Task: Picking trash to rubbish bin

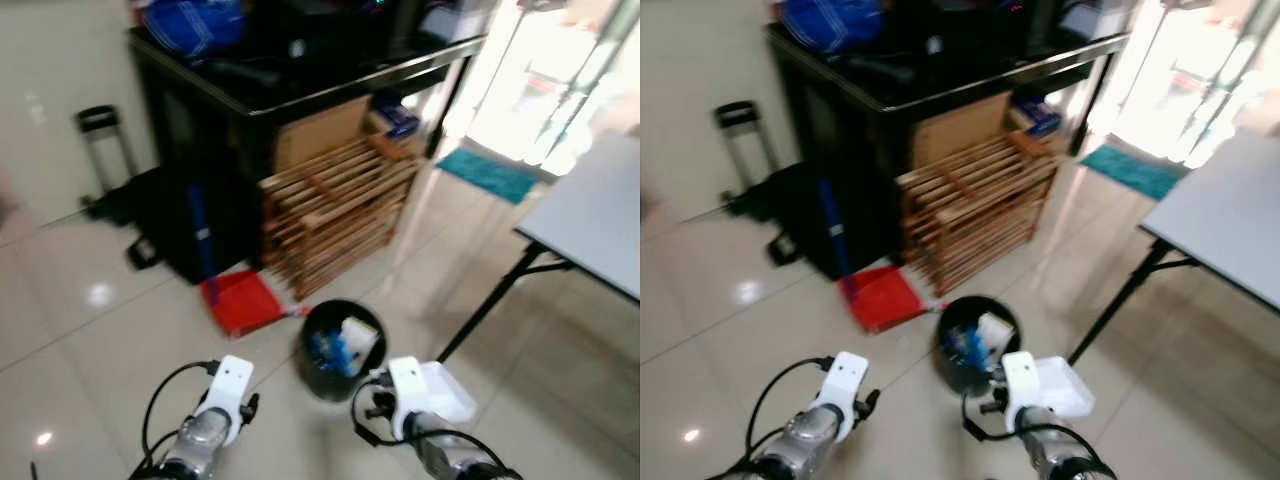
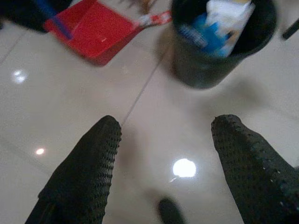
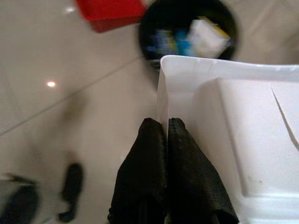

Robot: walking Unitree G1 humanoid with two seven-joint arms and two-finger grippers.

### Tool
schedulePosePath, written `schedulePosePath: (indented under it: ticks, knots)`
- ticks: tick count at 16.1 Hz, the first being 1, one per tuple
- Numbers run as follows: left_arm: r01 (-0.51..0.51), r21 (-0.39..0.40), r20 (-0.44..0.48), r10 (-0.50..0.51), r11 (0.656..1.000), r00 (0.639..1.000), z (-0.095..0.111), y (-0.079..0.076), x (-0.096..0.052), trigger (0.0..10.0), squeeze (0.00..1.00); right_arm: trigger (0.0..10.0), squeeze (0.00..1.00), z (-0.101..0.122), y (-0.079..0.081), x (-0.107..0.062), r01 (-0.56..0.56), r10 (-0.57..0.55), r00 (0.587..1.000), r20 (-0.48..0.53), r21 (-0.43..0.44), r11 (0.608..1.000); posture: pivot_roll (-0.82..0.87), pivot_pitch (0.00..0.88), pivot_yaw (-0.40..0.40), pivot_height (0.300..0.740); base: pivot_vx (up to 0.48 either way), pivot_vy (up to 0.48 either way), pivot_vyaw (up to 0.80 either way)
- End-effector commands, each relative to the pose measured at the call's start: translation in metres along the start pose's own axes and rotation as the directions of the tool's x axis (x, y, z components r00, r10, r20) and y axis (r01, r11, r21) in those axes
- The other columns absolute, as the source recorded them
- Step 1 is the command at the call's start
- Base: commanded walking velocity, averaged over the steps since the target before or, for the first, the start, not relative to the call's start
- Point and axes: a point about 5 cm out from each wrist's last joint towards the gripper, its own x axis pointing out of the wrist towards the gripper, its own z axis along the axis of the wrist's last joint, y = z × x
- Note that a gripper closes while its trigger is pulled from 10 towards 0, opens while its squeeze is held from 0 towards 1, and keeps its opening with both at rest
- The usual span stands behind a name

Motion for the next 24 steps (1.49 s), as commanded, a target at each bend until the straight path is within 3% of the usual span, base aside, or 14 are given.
schedulePosePath:
  ticks: [1, 14, 24]
  knots:
    - [0.01, -0.006, 0.008, -0.01, 1.0, 1.0, 0.0035, -0.0032, 0.0009, 10.0, 0.0, 10.0, 0.0, 0.0061, -0.0032, 0.0004, 0.012, -0.012, 1.0, 0.013, -0.005, 1.0, -0.01, 0.041, -0.096, 0.74, 0.48, 0.0, 0.0]
    - [0.01, -0.011, 0.006, -0.01, 1.0, 1.0, 0.0035, -0.0026, 0.001, 10.0, 0.0, 10.0, 0.0, 0.0063, -0.0026, 0.0007, 0.008, -0.008, 1.0, 0.011, -0.001, 1.0, -0.01, 0.051, -0.096, 0.74, 0.431, 0.0, -0.15]
    - [0.022, -0.004, -0.001, -0.022, 1.0, 1.0, 0.0017, -0.0046, 0.0007, 10.0, 0.0, 10.0, 0.0, 0.0069, -0.0041, 0.0005, -0.002, 0.002, 1.0, 0.0, -0.015, 1.0, -0.01, 0.069, -0.097, 0.74, 0.0, 0.0, 0.0]
